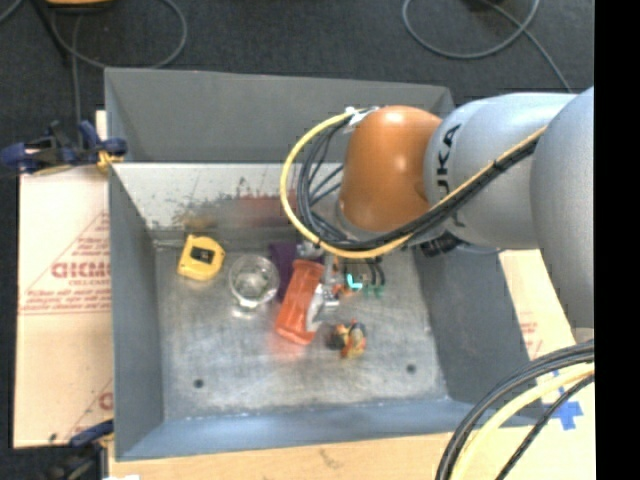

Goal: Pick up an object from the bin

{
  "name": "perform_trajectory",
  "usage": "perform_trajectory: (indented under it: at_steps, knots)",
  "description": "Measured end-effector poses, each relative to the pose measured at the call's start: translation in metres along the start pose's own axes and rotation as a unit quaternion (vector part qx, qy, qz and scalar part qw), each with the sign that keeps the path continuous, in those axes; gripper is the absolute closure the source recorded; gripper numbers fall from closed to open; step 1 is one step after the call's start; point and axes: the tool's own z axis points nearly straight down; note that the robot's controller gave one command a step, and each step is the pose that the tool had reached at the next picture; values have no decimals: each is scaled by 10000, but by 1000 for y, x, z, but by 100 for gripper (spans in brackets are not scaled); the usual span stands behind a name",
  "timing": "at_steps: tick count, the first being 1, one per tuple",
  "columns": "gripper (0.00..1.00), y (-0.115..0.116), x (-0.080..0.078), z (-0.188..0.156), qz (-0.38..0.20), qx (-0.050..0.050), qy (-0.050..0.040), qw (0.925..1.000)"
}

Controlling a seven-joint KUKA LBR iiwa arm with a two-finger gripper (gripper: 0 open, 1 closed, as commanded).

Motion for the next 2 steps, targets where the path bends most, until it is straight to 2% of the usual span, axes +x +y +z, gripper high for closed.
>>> perform_trajectory:
  at_steps: [1,2]
  knots:
    - [0,0,0,0,4,-2,0,10000]
    - [0,-13,-7,20,171,40,5,9998]
